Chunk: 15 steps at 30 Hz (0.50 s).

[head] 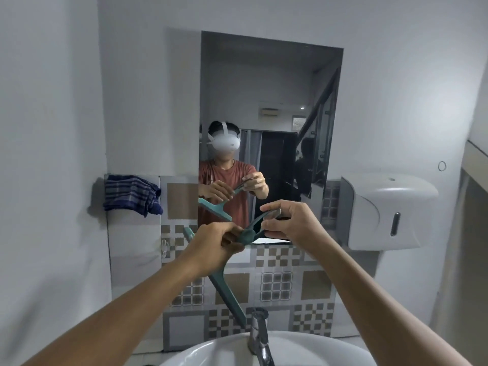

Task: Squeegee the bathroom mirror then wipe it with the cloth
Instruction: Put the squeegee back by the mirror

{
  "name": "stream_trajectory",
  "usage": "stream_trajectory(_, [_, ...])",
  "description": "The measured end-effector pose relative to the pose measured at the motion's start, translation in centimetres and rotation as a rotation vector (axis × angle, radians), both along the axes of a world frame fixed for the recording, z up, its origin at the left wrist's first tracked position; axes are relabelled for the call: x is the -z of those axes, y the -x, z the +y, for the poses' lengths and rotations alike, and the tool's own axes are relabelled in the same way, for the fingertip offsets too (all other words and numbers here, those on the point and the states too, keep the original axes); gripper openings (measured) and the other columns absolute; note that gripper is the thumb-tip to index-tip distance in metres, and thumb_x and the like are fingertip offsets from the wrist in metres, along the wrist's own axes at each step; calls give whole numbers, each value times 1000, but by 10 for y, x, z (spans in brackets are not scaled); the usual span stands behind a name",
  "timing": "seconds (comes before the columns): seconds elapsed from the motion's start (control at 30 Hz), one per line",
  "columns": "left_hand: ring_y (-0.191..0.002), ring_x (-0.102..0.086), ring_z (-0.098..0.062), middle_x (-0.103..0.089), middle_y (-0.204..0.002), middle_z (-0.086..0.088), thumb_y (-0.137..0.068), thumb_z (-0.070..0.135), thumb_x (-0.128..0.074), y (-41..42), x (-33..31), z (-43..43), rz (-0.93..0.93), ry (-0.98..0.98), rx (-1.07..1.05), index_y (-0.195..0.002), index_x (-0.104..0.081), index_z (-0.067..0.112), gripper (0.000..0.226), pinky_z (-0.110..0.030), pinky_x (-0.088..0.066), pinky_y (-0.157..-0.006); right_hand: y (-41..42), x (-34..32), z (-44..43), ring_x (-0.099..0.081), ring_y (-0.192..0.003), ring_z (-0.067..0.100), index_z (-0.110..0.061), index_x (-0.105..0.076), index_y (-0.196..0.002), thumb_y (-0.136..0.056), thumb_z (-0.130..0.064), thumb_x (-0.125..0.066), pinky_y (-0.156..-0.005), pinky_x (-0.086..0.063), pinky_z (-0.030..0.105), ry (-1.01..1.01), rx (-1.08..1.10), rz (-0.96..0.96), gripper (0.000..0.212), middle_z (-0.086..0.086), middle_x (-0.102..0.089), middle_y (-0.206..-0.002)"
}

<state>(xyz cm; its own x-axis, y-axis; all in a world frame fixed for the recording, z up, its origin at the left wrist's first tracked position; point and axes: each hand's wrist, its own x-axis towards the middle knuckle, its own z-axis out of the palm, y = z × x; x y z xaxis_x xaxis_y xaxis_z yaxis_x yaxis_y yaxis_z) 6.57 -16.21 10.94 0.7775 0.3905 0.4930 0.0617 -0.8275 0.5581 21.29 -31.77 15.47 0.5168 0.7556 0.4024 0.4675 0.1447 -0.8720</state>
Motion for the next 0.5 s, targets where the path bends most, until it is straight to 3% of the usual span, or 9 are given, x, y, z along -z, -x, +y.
stream_trajectory(0.13, [-95,-71,-7,-76,-103,10,-87,29,-73,9,0,-3,-70,226,21,-115,-73,19,29,-31,-59,-89,12,0,13,-77,-79,23,-7,-63,-119,-85,8,-71,-65,-61,28,-116,-43,98,38,14,-72,-90])
stream_trajectory(0.27, [-98,-71,-14,-76,-104,8,-87,21,-73,22,5,1,-150,392,-27,-113,-70,22,26,-41,-61,-88,27,7,29,-77,-84,23,-8,-60,-121,-89,5,-68,-68,-62,30,-175,-83,134,36,13,-76,-93])
stream_trajectory(0.37, [-98,-72,-19,-75,-105,7,-89,8,-70,34,7,2,-216,435,-16,-111,-66,27,30,-42,-64,-78,39,14,43,-77,-83,24,-10,-59,-121,-91,5,-66,-66,-62,29,-176,-121,141,34,14,-77,-96])
stream_trajectory(0.5, [-97,-73,-19,-76,-107,6,-86,-1,-71,51,15,7,-291,384,-65,-115,-65,24,39,-41,-64,-78,50,21,63,-77,-82,22,-8,-61,-118,-90,5,-67,-66,-62,27,-194,-162,176,31,13,-78,-92])
